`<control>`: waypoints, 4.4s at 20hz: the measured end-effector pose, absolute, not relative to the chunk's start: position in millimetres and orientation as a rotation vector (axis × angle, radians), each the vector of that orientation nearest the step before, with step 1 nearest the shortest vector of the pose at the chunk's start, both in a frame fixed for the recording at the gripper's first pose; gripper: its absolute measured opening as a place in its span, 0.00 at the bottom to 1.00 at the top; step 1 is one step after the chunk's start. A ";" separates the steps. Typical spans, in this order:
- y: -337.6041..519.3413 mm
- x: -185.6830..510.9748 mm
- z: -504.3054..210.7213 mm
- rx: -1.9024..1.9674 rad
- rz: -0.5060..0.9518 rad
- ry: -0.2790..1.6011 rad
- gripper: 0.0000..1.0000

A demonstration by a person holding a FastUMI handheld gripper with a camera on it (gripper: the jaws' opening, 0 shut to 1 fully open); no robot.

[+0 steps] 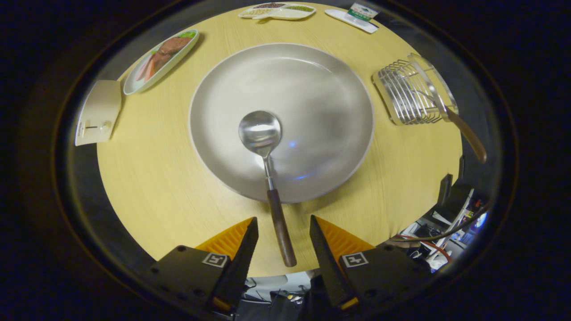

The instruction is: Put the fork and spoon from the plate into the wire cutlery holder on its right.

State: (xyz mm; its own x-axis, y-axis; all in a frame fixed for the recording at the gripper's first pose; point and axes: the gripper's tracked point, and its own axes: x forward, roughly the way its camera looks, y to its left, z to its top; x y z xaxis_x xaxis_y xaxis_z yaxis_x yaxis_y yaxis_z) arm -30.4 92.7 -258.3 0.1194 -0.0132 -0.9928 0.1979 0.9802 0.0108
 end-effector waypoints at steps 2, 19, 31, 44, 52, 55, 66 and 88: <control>94.8 -28.6 -263.7 0.161 -0.158 1.442 0.58; 109.0 -34.8 -271.9 0.143 -0.096 1.445 0.04; 101.7 -34.4 -195.5 0.330 -0.150 1.412 0.04; 1.9 3.4 -118.1 0.635 -0.329 1.437 0.04; -33.0 21.5 -146.2 0.782 -0.367 1.514 0.04; -37.7 25.4 -153.8 0.796 -0.365 1.550 0.05; -50.5 40.1 -164.1 0.776 -0.341 1.572 0.21; -37.8 6.8 -80.9 0.501 -0.374 1.185 0.96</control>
